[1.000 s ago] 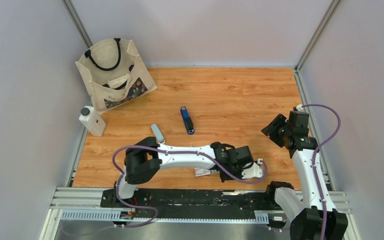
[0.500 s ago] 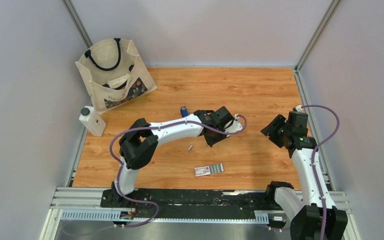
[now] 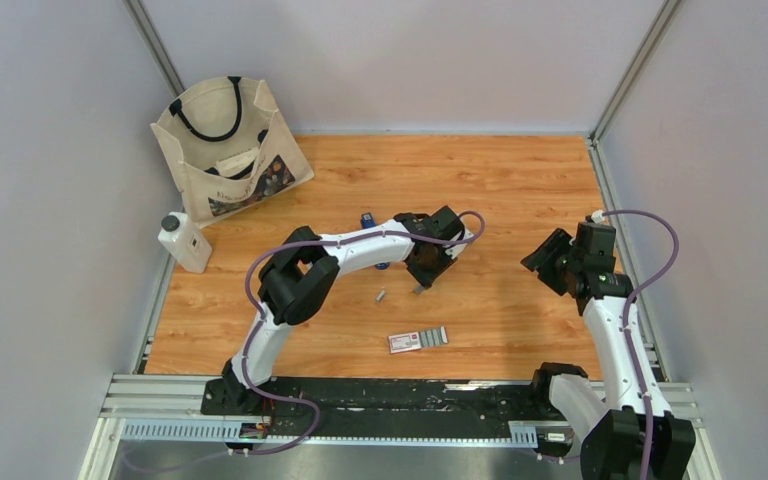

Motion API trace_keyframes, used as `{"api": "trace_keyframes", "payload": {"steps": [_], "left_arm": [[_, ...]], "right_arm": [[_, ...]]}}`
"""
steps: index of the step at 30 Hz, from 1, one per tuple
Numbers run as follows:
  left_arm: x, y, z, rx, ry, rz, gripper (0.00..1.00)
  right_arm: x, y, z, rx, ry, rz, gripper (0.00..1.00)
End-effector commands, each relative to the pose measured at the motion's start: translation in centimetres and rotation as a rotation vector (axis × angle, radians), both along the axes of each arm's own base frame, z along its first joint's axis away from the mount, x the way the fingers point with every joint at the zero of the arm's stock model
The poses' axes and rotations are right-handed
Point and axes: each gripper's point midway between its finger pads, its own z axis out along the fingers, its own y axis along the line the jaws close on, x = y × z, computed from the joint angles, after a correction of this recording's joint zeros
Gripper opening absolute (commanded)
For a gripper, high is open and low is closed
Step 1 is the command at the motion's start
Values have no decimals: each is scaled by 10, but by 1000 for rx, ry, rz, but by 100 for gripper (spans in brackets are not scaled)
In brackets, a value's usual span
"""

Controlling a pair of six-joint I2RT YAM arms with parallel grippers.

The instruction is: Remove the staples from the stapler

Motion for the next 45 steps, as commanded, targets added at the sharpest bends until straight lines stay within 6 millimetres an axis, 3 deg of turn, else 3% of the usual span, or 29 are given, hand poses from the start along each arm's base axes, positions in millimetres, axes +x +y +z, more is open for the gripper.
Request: {"api": "trace_keyframes", "payload": {"steps": [1, 8, 11, 12, 14, 19, 22, 25, 30, 36, 40, 45], "left_arm": [[-14, -13, -7, -42, 81, 56, 33], [10, -3, 18, -71, 20, 118, 51], [27, 5, 46, -112, -23, 138, 63], [34, 10, 57, -129, -38, 148, 73], [47, 22, 81, -168, -65, 174, 80], [76, 71, 145, -242, -176, 241, 81], [72, 101, 176, -293, -217, 228, 81], [51, 127, 196, -298, -254, 147, 82], [11, 164, 197, -262, -307, 44, 82], [-20, 192, 183, -237, -279, 22, 82], [-27, 201, 182, -234, -296, 18, 82], [-31, 206, 177, -220, -301, 10, 82]], "right_arm": [[11, 0, 10, -1, -52, 12, 55], [10, 8, 7, -2, -34, 25, 59], [8, 16, 5, -20, -12, 27, 59], [8, 17, 5, -26, -6, 17, 60], [6, 36, 7, -34, 1, 54, 62], [4, 76, 3, -39, 31, 76, 63], [7, 115, -1, -30, 56, 110, 63], [12, 158, -10, -48, 116, 162, 61], [26, 206, -35, -75, 198, 162, 60], [33, 241, -58, -80, 253, 145, 59], [26, 252, -69, -100, 296, 142, 58], [14, 249, -74, -121, 322, 127, 59]]}}
